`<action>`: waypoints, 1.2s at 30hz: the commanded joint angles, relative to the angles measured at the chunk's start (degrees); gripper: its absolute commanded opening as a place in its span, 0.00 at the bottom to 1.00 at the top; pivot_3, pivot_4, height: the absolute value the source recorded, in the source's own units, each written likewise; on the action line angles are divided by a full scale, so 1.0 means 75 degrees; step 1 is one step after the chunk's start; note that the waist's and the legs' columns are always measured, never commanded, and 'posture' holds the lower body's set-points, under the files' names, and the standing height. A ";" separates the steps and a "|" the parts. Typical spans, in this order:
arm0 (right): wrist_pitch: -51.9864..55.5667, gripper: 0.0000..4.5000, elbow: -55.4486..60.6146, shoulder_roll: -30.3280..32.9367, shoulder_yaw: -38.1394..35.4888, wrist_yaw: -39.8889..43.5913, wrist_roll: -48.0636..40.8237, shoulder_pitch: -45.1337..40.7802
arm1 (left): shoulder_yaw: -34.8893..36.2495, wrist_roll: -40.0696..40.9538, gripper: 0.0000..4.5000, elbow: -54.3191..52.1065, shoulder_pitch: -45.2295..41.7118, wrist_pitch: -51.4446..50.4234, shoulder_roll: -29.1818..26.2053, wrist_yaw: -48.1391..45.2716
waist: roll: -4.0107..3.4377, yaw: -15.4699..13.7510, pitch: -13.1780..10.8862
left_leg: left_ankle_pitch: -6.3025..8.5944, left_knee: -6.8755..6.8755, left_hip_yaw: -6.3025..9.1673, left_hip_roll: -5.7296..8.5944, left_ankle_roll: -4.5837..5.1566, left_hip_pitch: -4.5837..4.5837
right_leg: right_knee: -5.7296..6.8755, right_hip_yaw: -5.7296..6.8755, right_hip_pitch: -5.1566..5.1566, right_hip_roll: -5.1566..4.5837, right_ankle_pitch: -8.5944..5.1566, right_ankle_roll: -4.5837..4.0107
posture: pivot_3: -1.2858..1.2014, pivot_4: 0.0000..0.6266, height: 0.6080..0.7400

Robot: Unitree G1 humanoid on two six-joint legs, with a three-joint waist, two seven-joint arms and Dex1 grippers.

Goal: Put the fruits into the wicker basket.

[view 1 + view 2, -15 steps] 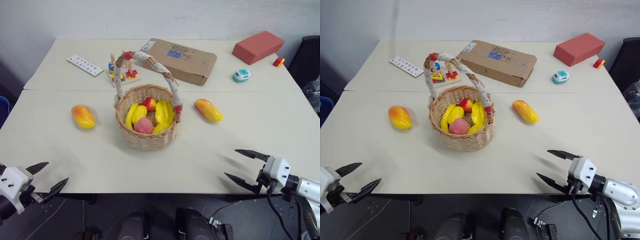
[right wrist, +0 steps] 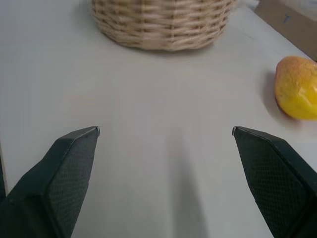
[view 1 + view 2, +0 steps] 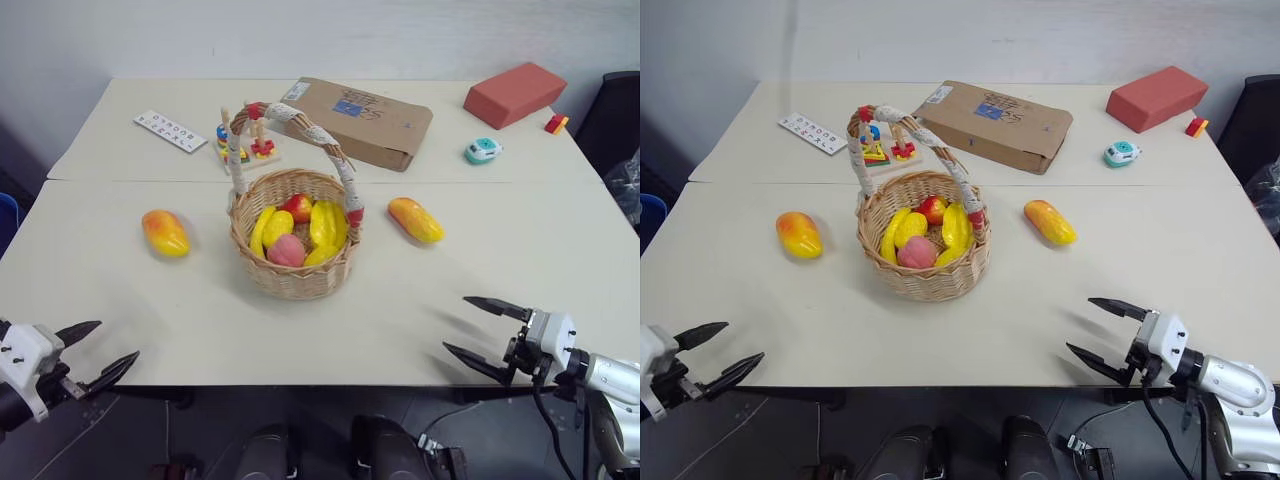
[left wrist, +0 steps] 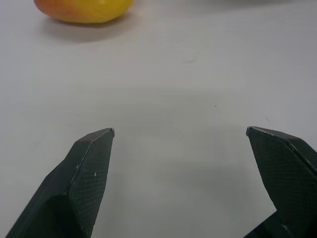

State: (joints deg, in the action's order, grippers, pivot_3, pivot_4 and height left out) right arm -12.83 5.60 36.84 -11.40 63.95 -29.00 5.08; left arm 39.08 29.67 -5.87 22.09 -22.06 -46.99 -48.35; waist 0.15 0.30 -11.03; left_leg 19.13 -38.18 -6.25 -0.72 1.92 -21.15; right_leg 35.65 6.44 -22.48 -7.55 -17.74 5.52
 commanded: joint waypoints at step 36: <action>0.1470 1.00 0.2234 -0.1222 0.1142 -0.1494 -0.0171 -0.2861 | -0.2370 -0.0579 0.59 0.1770 -0.7154 -0.3535 0.0968 0.4120 | 0.0114 0.0026 0.0002 | -0.0075 -0.0004 0.0032 0.0041 0.0012 -0.0026 | 0.0047 -0.0023 -0.0003 0.0023 0.0015 0.0015 | 0.52 0.24 1.00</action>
State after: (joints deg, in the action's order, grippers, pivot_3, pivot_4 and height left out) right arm -0.44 21.81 27.18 -1.34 52.78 -30.30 -17.03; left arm 19.22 25.43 12.82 -34.00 -54.79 -36.41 -11.76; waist 1.00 0.49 -11.02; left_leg 18.57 -38.19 -6.02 -0.42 2.00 -21.35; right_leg 35.99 6.28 -22.53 -7.37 -17.63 5.63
